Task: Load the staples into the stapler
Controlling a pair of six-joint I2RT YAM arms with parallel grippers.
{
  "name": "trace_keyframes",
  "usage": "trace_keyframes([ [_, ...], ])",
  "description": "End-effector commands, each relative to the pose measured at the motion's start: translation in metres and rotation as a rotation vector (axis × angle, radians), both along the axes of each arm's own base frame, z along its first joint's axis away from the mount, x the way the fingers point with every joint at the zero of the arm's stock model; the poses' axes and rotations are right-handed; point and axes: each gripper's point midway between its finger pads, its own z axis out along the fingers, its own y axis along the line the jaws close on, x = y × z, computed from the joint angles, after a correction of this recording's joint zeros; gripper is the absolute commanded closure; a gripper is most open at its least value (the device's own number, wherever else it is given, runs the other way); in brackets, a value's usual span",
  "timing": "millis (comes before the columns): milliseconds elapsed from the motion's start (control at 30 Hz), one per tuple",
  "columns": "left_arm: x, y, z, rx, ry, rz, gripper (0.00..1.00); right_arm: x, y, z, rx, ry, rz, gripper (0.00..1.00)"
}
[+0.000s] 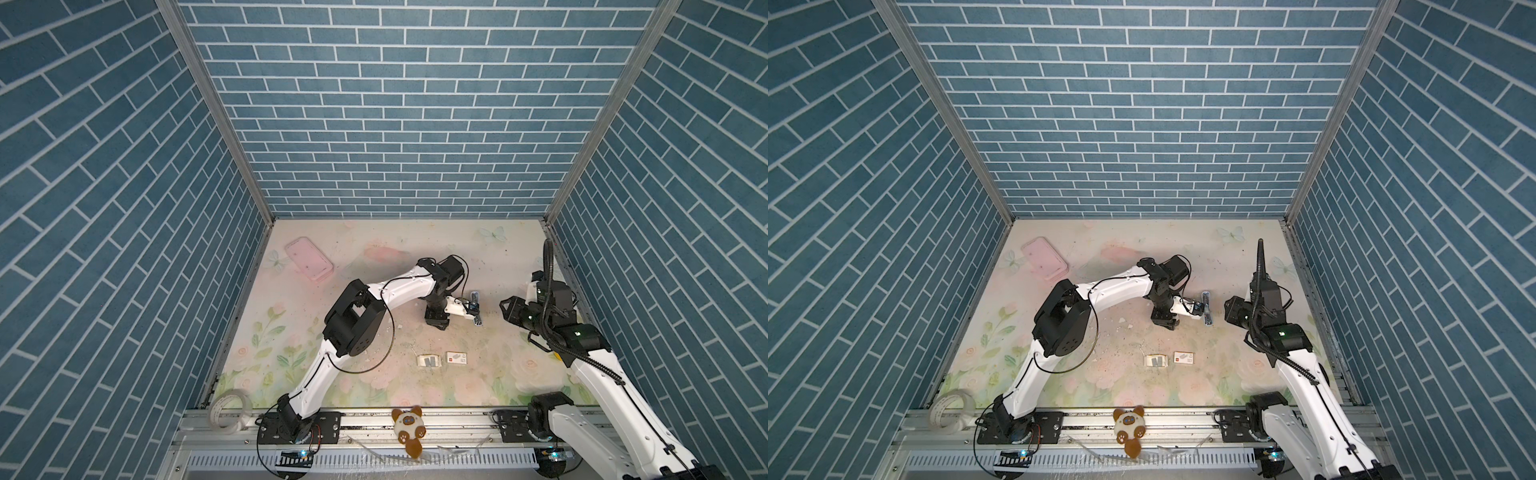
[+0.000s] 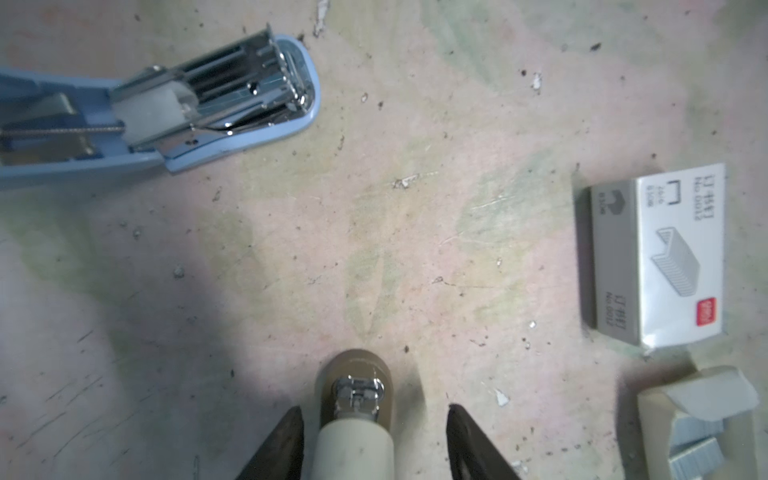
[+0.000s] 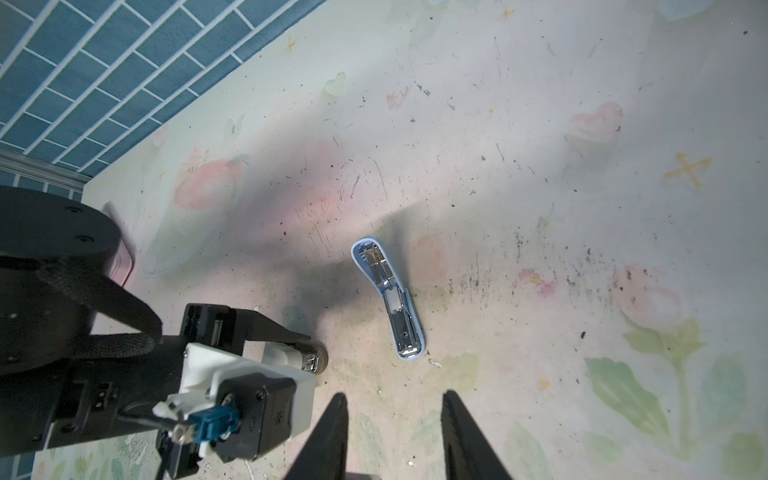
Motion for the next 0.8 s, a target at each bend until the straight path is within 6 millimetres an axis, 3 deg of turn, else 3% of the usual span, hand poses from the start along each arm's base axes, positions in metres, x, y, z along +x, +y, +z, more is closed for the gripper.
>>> trace_keyframes([
  [0, 0.002, -0.005, 0.027, -0.052, -0.047, 0.007, 0.41, 0.001, 0.000, 0.001, 0.020, -0.007, -0.013, 0.62],
  [167, 0.001, -0.006, 0.037, -0.076, -0.055, 0.015, 0.42, 0.001, 0.000, -0.002, 0.019, -0.002, -0.013, 0.62],
  [367, -0.004, -0.002, 0.030, -0.052, -0.030, 0.006, 0.49, 0.002, 0.001, -0.003, 0.024, 0.001, -0.007, 0.62],
  [500, -0.007, 0.000, 0.027, -0.044, -0.023, -0.001, 0.40, 0.003, 0.001, -0.004, 0.022, 0.004, -0.006, 0.62],
  [600, -0.006, 0.001, 0.023, -0.036, -0.034, -0.002, 0.39, 0.004, 0.002, -0.004, 0.023, 0.001, -0.005, 0.62],
  [767, -0.003, -0.001, 0.017, -0.041, -0.047, 0.017, 0.48, 0.003, 0.001, -0.005, 0.022, 0.003, -0.009, 0.63],
])
